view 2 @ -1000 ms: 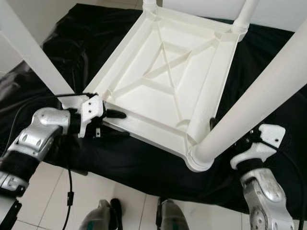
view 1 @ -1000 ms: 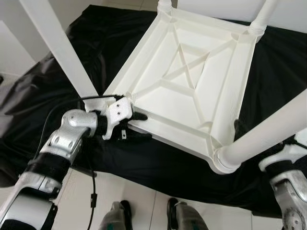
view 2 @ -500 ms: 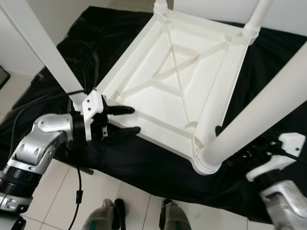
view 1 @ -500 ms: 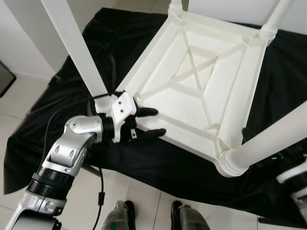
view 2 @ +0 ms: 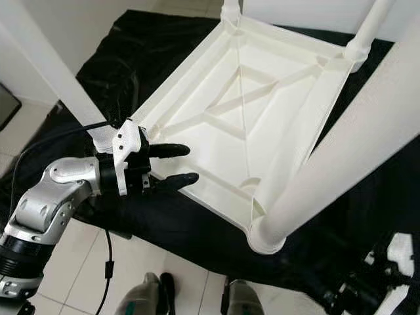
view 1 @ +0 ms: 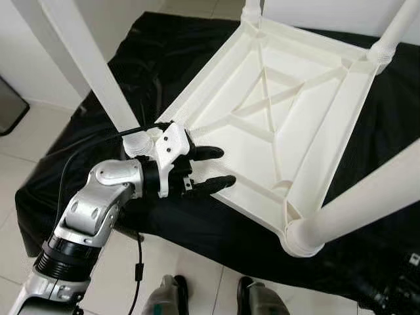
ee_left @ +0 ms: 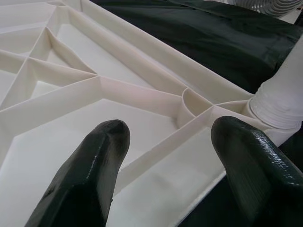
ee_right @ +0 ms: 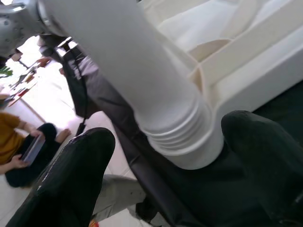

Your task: Building children table

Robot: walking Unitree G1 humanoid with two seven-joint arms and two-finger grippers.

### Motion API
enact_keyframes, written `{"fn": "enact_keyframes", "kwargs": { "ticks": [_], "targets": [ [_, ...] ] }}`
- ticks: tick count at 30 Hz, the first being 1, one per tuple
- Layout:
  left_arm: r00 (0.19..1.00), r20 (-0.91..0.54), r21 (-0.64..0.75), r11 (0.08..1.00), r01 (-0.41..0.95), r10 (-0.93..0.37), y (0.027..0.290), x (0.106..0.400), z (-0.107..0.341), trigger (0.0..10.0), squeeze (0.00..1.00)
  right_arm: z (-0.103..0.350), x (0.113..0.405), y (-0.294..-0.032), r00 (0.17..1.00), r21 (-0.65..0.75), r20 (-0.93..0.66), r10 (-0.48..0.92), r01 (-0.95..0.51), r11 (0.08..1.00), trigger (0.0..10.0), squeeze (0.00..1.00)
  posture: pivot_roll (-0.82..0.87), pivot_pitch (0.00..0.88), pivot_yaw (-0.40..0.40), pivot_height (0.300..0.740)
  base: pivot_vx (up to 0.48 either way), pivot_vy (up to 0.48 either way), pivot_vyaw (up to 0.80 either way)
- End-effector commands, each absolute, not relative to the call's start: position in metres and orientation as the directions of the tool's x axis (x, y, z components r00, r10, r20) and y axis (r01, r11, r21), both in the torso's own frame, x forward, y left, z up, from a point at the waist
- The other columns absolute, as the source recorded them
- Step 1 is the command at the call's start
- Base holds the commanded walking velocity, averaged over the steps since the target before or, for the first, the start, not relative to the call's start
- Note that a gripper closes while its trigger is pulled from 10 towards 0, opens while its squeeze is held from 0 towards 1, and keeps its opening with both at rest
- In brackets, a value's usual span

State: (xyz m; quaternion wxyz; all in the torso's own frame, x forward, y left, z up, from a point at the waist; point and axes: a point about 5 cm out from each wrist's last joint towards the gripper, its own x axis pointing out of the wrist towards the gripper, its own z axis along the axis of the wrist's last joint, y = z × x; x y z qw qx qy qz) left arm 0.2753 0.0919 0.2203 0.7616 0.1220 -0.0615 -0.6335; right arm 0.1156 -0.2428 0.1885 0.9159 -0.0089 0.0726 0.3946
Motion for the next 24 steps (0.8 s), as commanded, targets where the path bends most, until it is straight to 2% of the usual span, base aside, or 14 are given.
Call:
{"fn": "enact_keyframes", "kwargs": {
  "ticks": [1,6,13,14,17,19,24],
  "targets": [
    [0.236,-0.071,0.253,0.211,0.944,-0.969,0.092,0.274,0.215,10.0,0.00,0.191,0.113,-0.242,0.650,0.054,-0.148,0.745,-0.747,0.662,10.0,0.00,-0.04,0.243,0.102,0.740,0.000,0.000,0.00],
    [0.244,-0.075,0.242,0.220,0.945,-0.967,0.092,0.273,0.214,10.0,0.00,0.194,0.114,-0.242,0.634,0.050,-0.149,0.758,-0.761,0.647,10.0,0.00,-0.04,0.240,0.102,0.740,0.000,0.000,0.00],
    [0.256,-0.083,0.226,0.232,0.946,-0.963,0.096,0.271,0.217,10.0,0.00,0.201,0.132,-0.238,0.654,-0.039,-0.093,0.751,-0.756,0.654,10.0,0.00,-0.01,0.240,0.084,0.740,0.000,0.000,0.00],
    [0.265,-0.080,0.217,0.243,0.946,-0.961,0.097,0.266,0.218,10.0,0.00,0.204,0.143,-0.228,0.663,-0.083,-0.047,0.747,-0.748,0.659,10.0,0.00,0.00,0.238,0.073,0.740,0.000,0.000,0.00],
    [0.266,-0.079,0.215,0.244,0.946,-0.961,0.097,0.265,0.219,10.0,0.00,0.204,0.146,-0.225,0.664,-0.091,-0.035,0.747,-0.747,0.659,10.0,0.00,0.01,0.238,0.069,0.740,0.000,0.000,0.00],
    [0.280,-0.075,0.204,0.260,0.944,-0.957,0.098,0.261,0.219,10.0,0.00,0.206,0.156,-0.211,0.657,-0.097,0.033,0.753,-0.748,0.657,10.0,0.00,0.02,0.237,0.058,0.740,0.000,0.000,0.00],
    [0.290,-0.046,0.149,0.280,0.948,-0.956,0.098,0.255,0.219,10.0,0.00,0.203,0.170,-0.196,0.651,-0.108,0.090,0.753,-0.745,0.658,10.0,0.00,0.04,0.231,0.034,0.740,0.000,0.000,0.00]
  ]
}}
